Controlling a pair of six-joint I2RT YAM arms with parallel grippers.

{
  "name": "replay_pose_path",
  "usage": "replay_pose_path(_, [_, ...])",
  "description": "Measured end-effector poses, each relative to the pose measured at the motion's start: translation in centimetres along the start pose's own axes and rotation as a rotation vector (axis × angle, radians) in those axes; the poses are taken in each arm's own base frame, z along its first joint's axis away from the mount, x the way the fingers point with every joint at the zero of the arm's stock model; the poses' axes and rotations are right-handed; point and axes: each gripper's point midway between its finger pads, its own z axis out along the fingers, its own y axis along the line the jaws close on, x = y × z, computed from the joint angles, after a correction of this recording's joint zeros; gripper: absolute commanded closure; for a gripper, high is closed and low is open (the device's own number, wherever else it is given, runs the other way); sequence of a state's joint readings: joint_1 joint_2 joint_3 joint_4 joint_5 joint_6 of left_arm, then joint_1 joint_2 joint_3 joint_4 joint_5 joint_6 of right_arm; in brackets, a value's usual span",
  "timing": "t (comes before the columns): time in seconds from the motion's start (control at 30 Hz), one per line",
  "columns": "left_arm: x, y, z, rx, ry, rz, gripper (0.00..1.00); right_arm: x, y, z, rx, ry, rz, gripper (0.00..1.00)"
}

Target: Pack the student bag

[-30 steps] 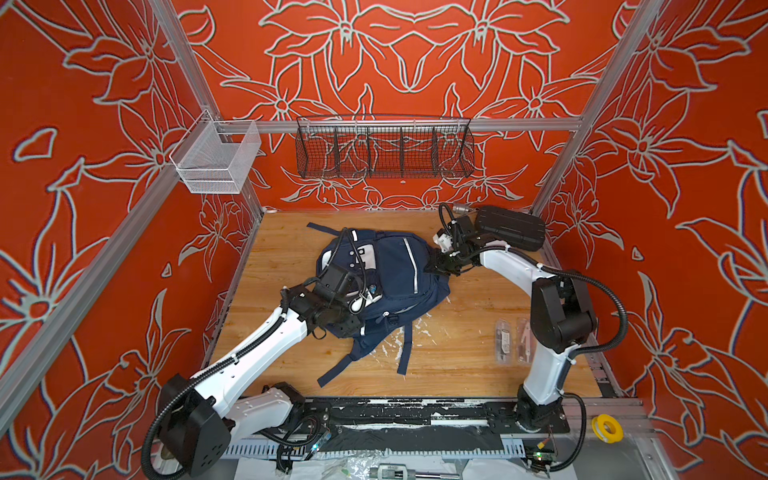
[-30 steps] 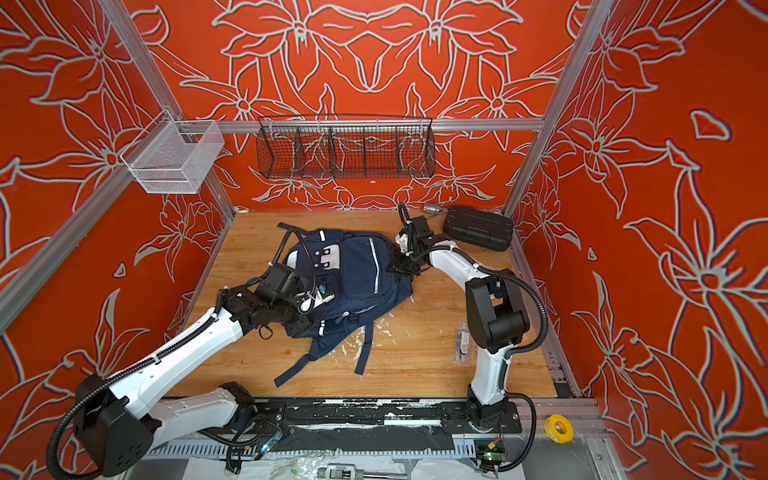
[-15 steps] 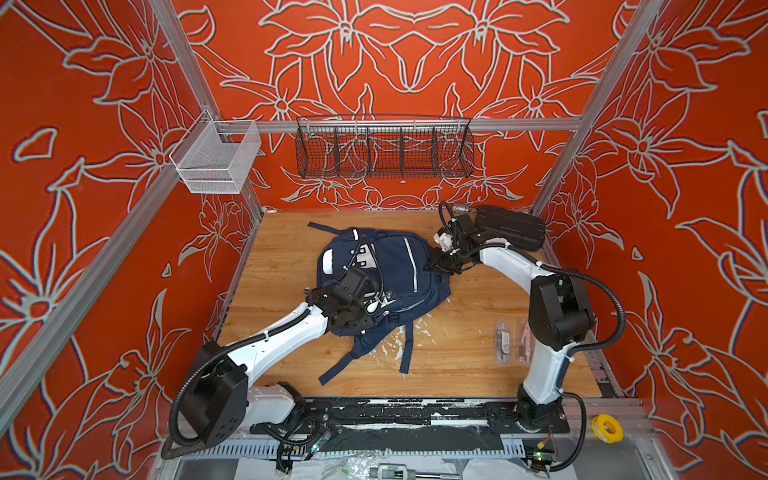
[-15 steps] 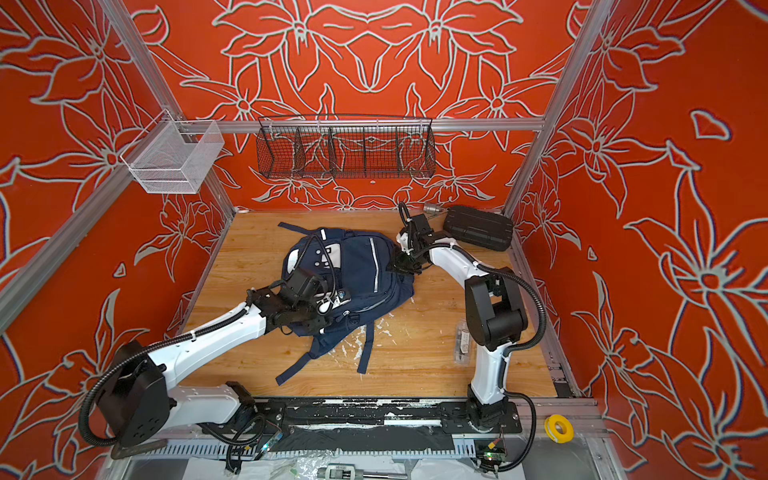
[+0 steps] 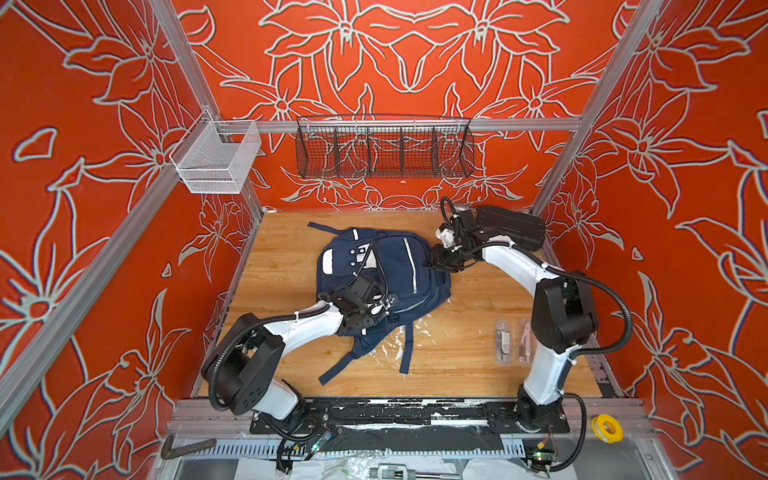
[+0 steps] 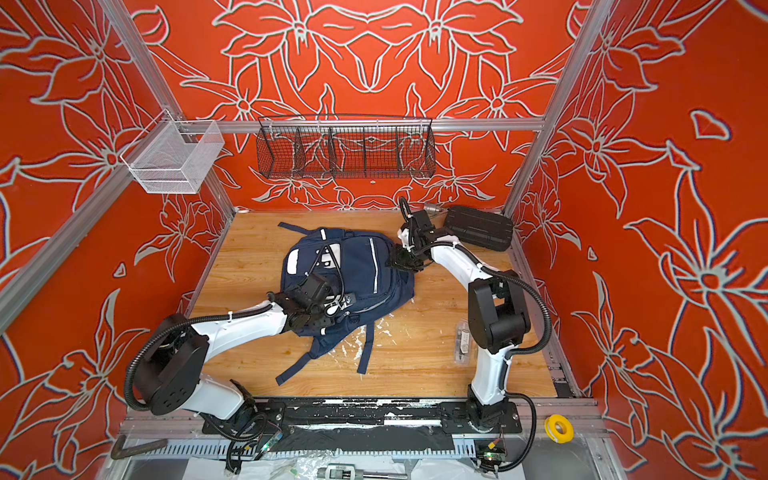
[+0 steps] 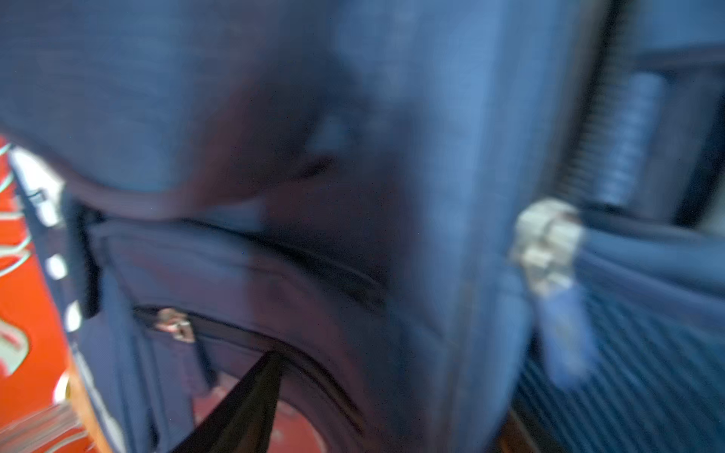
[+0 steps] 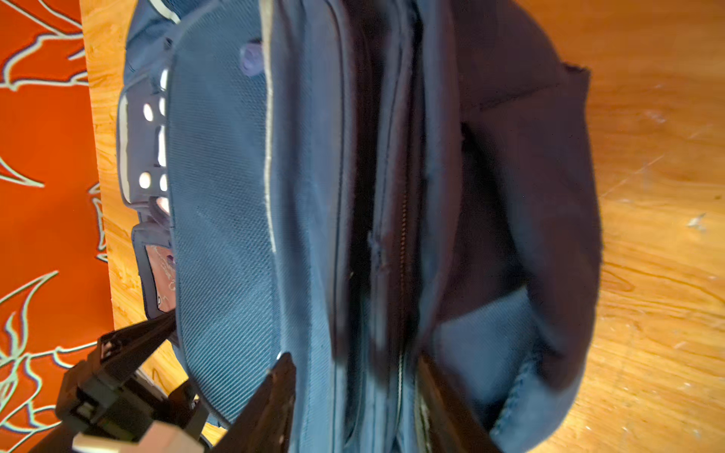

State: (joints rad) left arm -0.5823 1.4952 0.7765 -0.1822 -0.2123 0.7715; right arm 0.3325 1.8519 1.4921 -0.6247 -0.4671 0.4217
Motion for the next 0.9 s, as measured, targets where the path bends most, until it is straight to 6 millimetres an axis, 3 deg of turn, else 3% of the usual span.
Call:
replay_pose_path(0.07, [0.1, 0.3, 0.1, -0.013, 0.001, -0.024, 0.80, -0.2, 0.2, -0.7, 0.002, -0.019, -0.011, 0.50])
replay_pose_path(0.13, [0.0, 0.7, 0.1, -0.029, 0.000, -0.037, 1.00, -0.2, 0.5, -1.5, 0.001, -0.044, -0.029, 0.49])
replay_pose_path(0.37, [-0.6, 1.7, -0.9, -0.021, -0.007, -0.100, 1.00, 0.8, 0.3, -4.9, 0.033, -0.157, -0.099, 0.48])
replay_pose_path(0.57, [-2.8, 2.4, -4.9, 0.071, -0.068, -0.249, 1.00, 2.8, 3.0, -8.7, 0.007, -0.320, -0.271, 0.49])
replay_pose_path(0.7, [-3.9, 2.4, -6.7, 0.133, -0.084, -0.351, 1.00, 5.7, 6.3, -8.5, -0.046, -0.375, -0.439, 0.53])
replay_pose_path(0.9, [-4.3, 1.3, -7.8, 0.229, -0.074, -0.449, 1.00, 10.2, 9.4, -5.6, -0.129, -0.398, -0.649, 0.59])
